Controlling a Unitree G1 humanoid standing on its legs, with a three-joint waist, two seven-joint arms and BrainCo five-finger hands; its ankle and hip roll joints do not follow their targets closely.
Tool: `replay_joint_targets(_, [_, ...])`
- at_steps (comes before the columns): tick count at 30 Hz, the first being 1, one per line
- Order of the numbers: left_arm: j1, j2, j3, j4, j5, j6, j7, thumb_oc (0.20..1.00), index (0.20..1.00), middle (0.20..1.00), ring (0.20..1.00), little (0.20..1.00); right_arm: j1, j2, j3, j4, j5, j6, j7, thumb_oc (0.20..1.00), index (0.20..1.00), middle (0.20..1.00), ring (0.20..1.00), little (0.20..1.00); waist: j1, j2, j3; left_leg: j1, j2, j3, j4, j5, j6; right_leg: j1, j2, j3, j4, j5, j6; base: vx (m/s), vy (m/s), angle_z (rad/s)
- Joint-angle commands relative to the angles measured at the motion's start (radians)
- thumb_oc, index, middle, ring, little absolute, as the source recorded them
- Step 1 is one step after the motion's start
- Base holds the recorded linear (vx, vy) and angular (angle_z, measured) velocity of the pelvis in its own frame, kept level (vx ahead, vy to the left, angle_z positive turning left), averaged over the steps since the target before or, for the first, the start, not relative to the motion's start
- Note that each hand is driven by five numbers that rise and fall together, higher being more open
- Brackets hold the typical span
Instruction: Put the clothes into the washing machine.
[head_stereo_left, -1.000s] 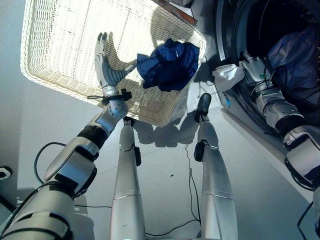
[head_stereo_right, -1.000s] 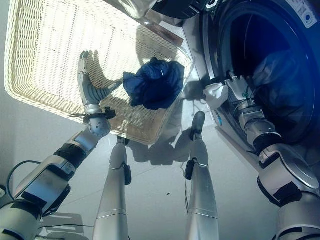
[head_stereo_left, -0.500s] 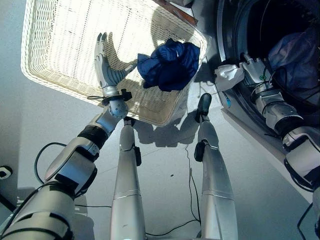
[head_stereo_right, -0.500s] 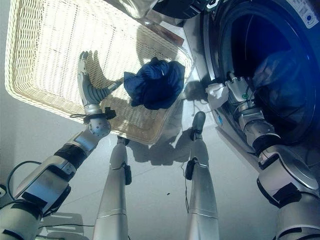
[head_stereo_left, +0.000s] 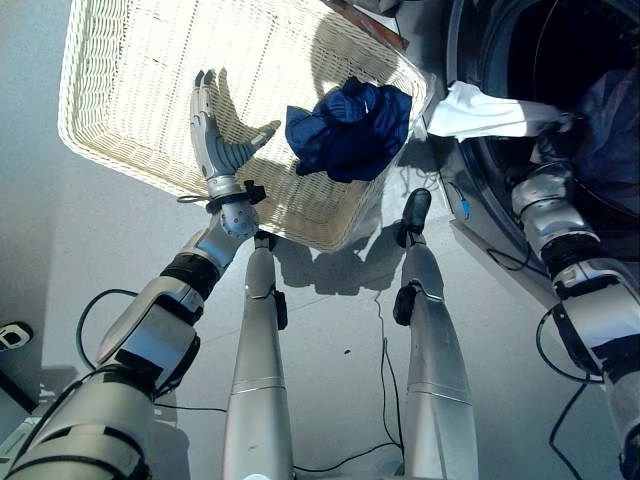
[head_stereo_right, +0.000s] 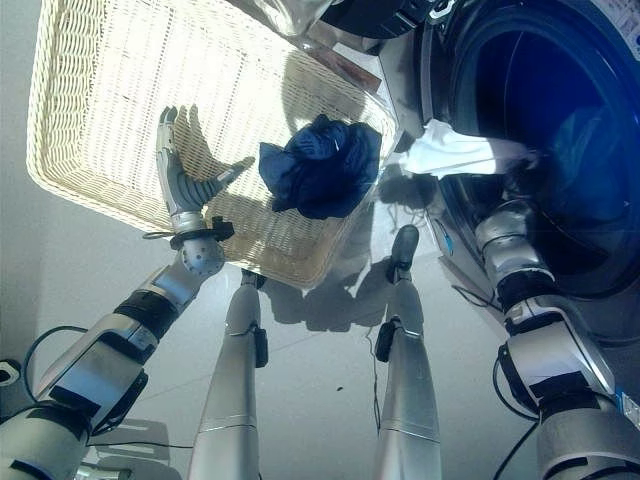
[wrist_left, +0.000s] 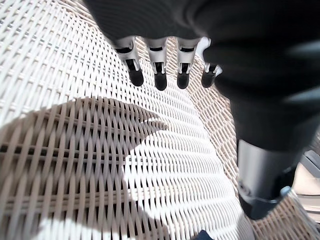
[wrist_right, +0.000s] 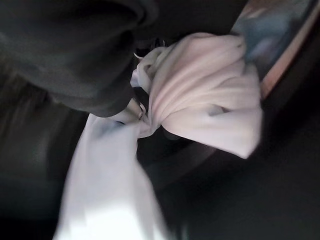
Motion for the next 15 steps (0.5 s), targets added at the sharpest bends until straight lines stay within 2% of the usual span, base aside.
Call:
replay_joint_targets(1, [0.054,0.030,0.061,-0.065,0.038,-0.023,0.028,1.000,1.000,1.000,1.000,1.000,-0.007,-0.127,-0.003,-0.040,0.160,-0.134,-0.136,0.200,0.200,0.200,0.200,0.200,-0.028,0.014,-0.016,-0.007,-0.042,-0.020,0.002,-0.040,0.063,0.008,0.055,-0.023,0.026,0.012,0.078,0.00,0.000,0.00])
replay_joint_targets(2, [0.071,0.054,0.061,-0.083,0.025,-0.024,0.023,1.000,1.000,1.000,1.000,1.000,-0.020,-0.166,-0.015,-0.051,0.234,-0.179,-0.168,0.200,0.200,0.200,0.200,0.200,-0.028,0.004,-0.016,0.000,-0.039,-0.023,-0.001,-0.043,0.064,0.017,0.059,-0.028,0.023,0.011,0.079,0.00,0.000,0.00])
replay_joint_targets(4, [0.082,0.077,0.060,-0.094,0.010,-0.028,0.016,1.000,1.000,1.000,1.000,1.000,-0.032,-0.202,-0.021,-0.050,0.291,-0.202,-0.183,0.200,0.200,0.200,0.200,0.200,-0.028,-0.004,-0.016,0.005,-0.037,-0.025,-0.002,-0.045,0.064,0.024,0.062,-0.031,0.022,0.009,0.079,0.00,0.000,0.00])
replay_joint_targets(6, [0.101,0.106,0.060,-0.108,-0.001,-0.043,0.007,1.000,1.000,1.000,1.000,1.000,-0.043,-0.261,-0.032,-0.034,0.383,-0.271,-0.218,0.200,0.200,0.200,0.200,0.200,-0.030,-0.017,-0.016,0.013,-0.032,-0.029,-0.007,-0.046,0.064,0.036,0.066,-0.034,0.017,0.008,0.079,0.00,0.000,0.00])
replay_joint_targets(10, [0.117,0.144,0.058,-0.127,-0.011,-0.066,-0.025,1.000,1.000,1.000,1.000,1.000,-0.027,-0.320,-0.053,-0.034,0.431,-0.304,-0.286,0.200,0.200,0.200,0.200,0.200,-0.034,-0.034,-0.016,0.022,-0.028,-0.034,-0.009,-0.050,0.068,0.048,0.072,-0.036,0.016,0.007,0.078,0.00,0.000,0.00])
replay_joint_targets(11, [0.116,0.167,0.050,-0.130,-0.012,-0.086,-0.075,1.000,1.000,1.000,1.000,1.000,-0.028,-0.351,-0.054,-0.016,0.458,-0.287,-0.299,0.504,0.504,0.504,0.504,0.504,-0.035,-0.045,-0.016,0.031,-0.028,-0.037,-0.010,-0.052,0.072,0.059,0.075,-0.038,0.015,0.007,0.078,0.00,0.000,0.00])
replay_joint_targets(12, [0.110,0.177,0.041,-0.131,-0.006,-0.090,-0.104,1.000,1.000,1.000,1.000,1.000,-0.035,-0.363,-0.046,0.001,0.488,-0.282,-0.293,0.774,0.774,0.774,0.774,0.774,-0.033,-0.048,-0.016,0.034,-0.029,-0.039,-0.011,-0.052,0.074,0.062,0.075,-0.040,0.013,0.008,0.077,0.00,0.000,0.00])
replay_joint_targets(13, [0.105,0.187,0.032,-0.128,0.001,-0.101,-0.123,1.000,1.000,1.000,1.000,1.000,-0.043,-0.375,-0.040,0.023,0.517,-0.275,-0.270,0.799,0.799,0.799,0.799,0.799,-0.031,-0.049,-0.016,0.034,-0.028,-0.040,-0.012,-0.052,0.075,0.064,0.074,-0.042,0.012,0.008,0.077,0.00,0.000,0.00])
replay_joint_targets(14, [0.086,0.200,0.007,-0.120,0.026,-0.113,-0.159,1.000,1.000,1.000,1.000,1.000,-0.053,-0.387,-0.028,0.063,0.557,-0.247,-0.221,1.000,1.000,1.000,1.000,1.000,-0.029,-0.048,-0.016,0.039,-0.031,-0.042,-0.020,-0.049,0.077,0.070,0.071,-0.044,0.006,0.011,0.078,0.00,0.000,0.00])
replay_joint_targets(15, [0.082,0.201,0.001,-0.119,0.028,-0.115,-0.166,1.000,1.000,1.000,1.000,1.000,-0.053,-0.389,-0.026,0.073,0.566,-0.241,-0.203,1.000,1.000,1.000,1.000,1.000,-0.028,-0.047,-0.016,0.040,-0.032,-0.042,-0.022,-0.048,0.078,0.070,0.071,-0.044,0.005,0.011,0.078,0.00,0.000,0.00])
